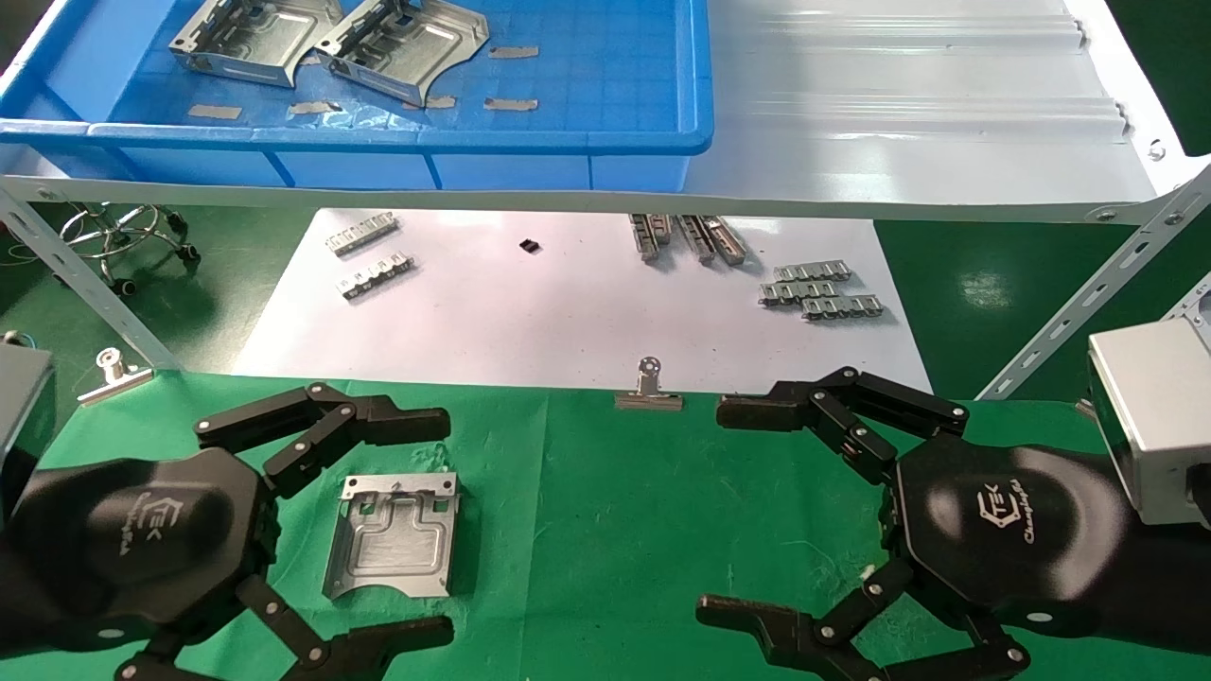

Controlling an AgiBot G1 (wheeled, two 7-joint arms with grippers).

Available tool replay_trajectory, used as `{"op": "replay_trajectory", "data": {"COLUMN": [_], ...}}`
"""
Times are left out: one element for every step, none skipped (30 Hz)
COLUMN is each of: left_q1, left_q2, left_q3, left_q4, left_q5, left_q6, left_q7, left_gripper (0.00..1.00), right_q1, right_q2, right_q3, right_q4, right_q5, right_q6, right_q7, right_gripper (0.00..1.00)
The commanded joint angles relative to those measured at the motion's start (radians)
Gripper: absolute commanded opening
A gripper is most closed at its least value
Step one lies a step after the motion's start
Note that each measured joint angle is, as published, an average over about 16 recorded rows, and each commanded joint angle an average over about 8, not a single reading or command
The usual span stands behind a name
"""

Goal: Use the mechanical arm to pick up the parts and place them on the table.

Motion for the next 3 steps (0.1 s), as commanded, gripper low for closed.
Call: {"op": "replay_trajectory", "data": {"left_q1": [-0.001, -0.001, -0.001], "left_q2": [0.000, 0.000, 0.000], "left_q3": [0.002, 0.002, 0.002], "left_q4": [0.001, 0.001, 0.002], "left_q5": [0.001, 0.001, 0.001], "left_q6": [0.000, 0.000, 0.000], "left_q7": [0.001, 0.001, 0.001], "left_gripper": [1.00, 1.00, 1.00], "right_q1": [0.000, 0.000, 0.000], "right_q2": [0.000, 0.000, 0.000], "right_q3": [0.000, 0.000, 0.000], "right_q4": [0.000, 0.000, 0.000], "right_q5": [0.000, 0.000, 0.000], "right_q6": [0.000, 0.000, 0.000], "right_q7": [0.000, 0.000, 0.000], "right_gripper": [1.00, 1.00, 1.00]}}
